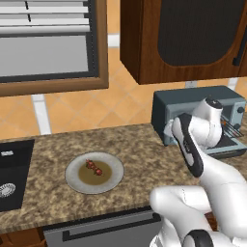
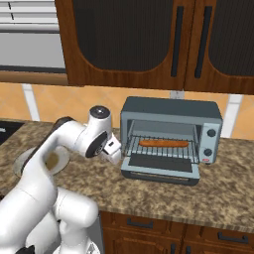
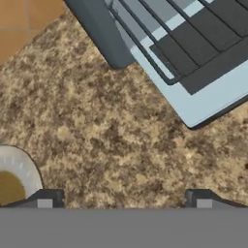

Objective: Pick up the kebab skewer and baguette bread, and place them inside the toaster oven. Close the toaster oven door and start by setting the timer.

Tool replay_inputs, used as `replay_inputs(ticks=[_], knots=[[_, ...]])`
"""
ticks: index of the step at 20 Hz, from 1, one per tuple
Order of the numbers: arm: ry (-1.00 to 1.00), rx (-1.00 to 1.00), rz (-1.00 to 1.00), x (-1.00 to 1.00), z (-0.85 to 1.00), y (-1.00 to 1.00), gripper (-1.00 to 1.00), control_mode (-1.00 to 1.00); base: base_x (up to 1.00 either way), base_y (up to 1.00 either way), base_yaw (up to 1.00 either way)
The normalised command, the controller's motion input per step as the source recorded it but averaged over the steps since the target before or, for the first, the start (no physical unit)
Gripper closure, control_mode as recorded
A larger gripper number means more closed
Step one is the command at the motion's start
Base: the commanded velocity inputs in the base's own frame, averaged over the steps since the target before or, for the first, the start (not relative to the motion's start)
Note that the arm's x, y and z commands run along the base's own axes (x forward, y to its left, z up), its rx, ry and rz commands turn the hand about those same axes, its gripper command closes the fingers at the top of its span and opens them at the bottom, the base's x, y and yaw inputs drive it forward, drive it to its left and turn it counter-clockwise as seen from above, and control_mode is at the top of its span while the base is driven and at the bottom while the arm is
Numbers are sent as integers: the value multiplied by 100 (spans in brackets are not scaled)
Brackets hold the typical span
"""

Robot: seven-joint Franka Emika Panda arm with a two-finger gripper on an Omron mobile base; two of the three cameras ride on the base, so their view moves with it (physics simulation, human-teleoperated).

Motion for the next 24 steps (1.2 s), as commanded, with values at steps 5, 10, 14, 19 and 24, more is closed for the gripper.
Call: replay_inputs(ticks=[5,10,14,19,24], knots=[[0,-19,12,-10,-7,91,-100,-100,0,0,0],[0,-14,8,0,-22,78,-100,-100,0,0,0],[0,-12,6,3,-23,72,-100,-100,0,0,0],[0,-13,2,15,-25,65,-100,-100,0,0,0],[6,-3,8,25,1,32,-100,-100,0,0,0]])
